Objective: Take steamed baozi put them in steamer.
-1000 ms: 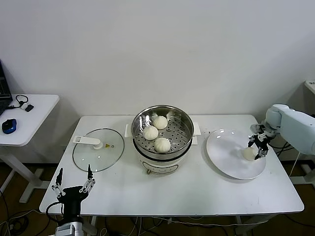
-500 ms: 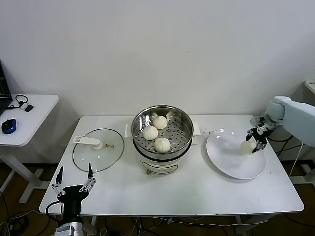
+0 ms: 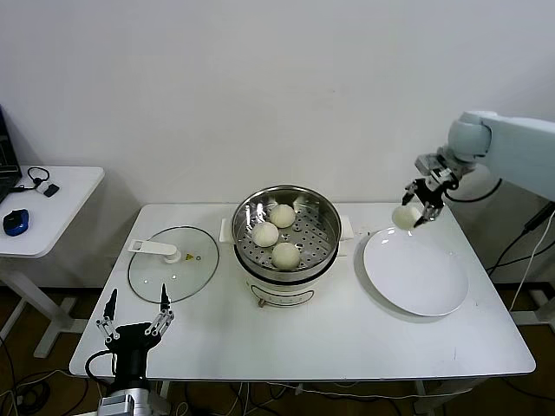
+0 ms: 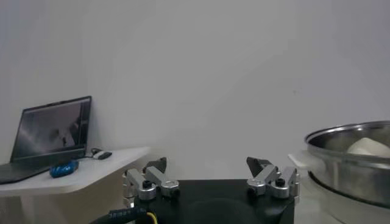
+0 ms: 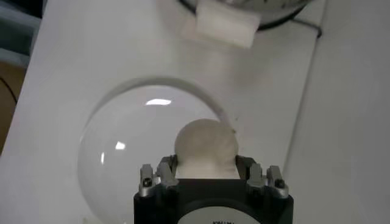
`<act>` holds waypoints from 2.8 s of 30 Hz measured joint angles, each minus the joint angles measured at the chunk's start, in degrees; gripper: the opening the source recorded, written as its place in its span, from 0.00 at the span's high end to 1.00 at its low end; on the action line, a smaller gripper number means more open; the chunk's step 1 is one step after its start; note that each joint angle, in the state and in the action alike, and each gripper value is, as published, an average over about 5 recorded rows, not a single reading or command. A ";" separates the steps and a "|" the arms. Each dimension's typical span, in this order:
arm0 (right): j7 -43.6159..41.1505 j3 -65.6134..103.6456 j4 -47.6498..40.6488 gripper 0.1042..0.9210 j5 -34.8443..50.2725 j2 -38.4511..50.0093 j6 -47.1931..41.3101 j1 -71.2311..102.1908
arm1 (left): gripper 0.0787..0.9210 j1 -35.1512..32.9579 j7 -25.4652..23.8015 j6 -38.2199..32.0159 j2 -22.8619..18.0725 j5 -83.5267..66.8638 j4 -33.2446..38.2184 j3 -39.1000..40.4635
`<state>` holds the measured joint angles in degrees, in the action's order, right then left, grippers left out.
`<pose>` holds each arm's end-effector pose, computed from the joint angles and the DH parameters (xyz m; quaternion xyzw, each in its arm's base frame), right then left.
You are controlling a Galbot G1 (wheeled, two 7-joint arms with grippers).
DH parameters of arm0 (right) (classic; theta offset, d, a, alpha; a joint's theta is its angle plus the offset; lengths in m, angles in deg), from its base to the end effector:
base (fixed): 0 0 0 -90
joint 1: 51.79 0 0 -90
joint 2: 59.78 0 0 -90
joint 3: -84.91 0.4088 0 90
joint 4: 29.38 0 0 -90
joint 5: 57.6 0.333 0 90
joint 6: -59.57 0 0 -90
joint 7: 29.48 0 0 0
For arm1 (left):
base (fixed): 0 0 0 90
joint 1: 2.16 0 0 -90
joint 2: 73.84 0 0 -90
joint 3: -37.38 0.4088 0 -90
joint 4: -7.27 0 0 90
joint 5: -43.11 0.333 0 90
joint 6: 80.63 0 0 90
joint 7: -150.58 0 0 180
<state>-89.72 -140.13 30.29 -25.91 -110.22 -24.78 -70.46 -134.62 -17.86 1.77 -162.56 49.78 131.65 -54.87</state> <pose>0.6091 -0.2109 -0.0089 0.5275 -0.4980 0.5796 0.3714 0.0538 0.0157 -0.3480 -0.0995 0.9919 0.0791 0.0035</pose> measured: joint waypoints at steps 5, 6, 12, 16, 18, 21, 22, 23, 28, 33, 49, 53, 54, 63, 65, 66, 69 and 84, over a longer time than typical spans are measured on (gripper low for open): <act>1.57 -3.18 3.87 0.34 7.23 -4.48 -3.03 -5.78 | 0.12 0.18 -0.32 0.36 0.13 -0.03 0.53 0.51; 1.91 -3.60 4.47 0.34 8.61 -5.47 -3.69 -6.55 | 0.12 0.21 -0.37 0.45 0.14 -0.07 0.64 0.52; 4.02 -5.00 6.89 0.34 15.28 -11.59 -7.46 -9.24 | 0.12 0.23 -0.65 0.79 0.28 -0.44 1.20 0.50; 5.21 -5.05 7.15 0.34 17.79 -15.41 -9.44 -9.28 | 0.12 0.13 -0.68 0.83 0.39 -0.68 1.45 0.41; 5.67 -4.92 7.06 0.34 18.52 -16.94 -10.19 -8.74 | 0.12 -0.01 -0.67 0.77 0.47 -0.78 1.52 0.33; 6.26 -4.70 6.99 0.34 19.06 -18.49 -11.12 -7.51 | 0.12 -0.19 -0.66 0.67 0.53 -0.90 1.58 0.10; 6.45 -4.62 7.00 0.34 19.12 -18.83 -11.38 -7.04 | 0.12 -0.22 -0.66 0.66 0.53 -0.93 1.59 0.01; 6.66 -4.53 7.00 0.34 19.12 -19.13 -11.64 -6.53 | 0.12 -0.22 -0.66 0.66 0.54 -0.95 1.58 -0.08; 7.67 -4.07 6.76 0.34 18.52 -19.86 -12.67 -3.92 | 0.12 -0.08 -0.68 0.66 0.61 -0.99 1.32 -0.47; 8.56 -3.57 6.22 0.34 17.56 -20.02 -13.39 -1.26 | 0.12 0.17 -0.70 0.60 0.60 -1.05 0.89 -0.57; 10.56 -2.01 5.43 0.21 15.70 -19.83 -14.44 3.90 | 0.12 0.61 -0.87 0.84 0.17 -1.06 0.78 -0.48; 11.38 -1.59 5.71 0.13 16.01 -19.42 -14.77 3.97 | 0.12 0.43 -0.89 0.98 0.13 -0.99 1.07 -0.50; 11.58 -1.52 5.84 0.13 16.18 -19.28 -14.82 3.90 | 0.12 0.40 -0.90 1.01 0.13 -0.98 1.15 -0.51; 13.91 -0.56 8.12 0.12 18.74 -16.80 -15.02 0.93 | 0.12 0.25 -0.91 1.19 0.13 -0.95 1.65 -0.48; 15.35 -0.11 9.21 0.12 19.48 -15.59 -15.20 -0.05 | 0.12 0.25 -0.91 1.21 0.14 -0.94 1.74 -0.38; 16.29 0.15 9.89 0.12 19.88 -14.88 -15.33 -0.46 | 0.12 0.26 -0.92 1.23 0.15 -0.93 1.77 -0.32; 20.04 1.27 12.45 0.12 21.13 -12.25 -15.99 -1.19 | 0.12 0.36 -0.98 1.31 0.21 -0.90 1.84 -0.08; 50.10 26.75 33.64 0.12 20.96 12.08 -22.10 16.48 | 0.12 0.47 -1.15 1.33 1.01 0.24 1.21 1.06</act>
<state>-39.62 -113.38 63.93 -4.96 -98.14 -46.88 -53.98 -134.15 -19.01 3.10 -161.55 50.02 132.86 -53.81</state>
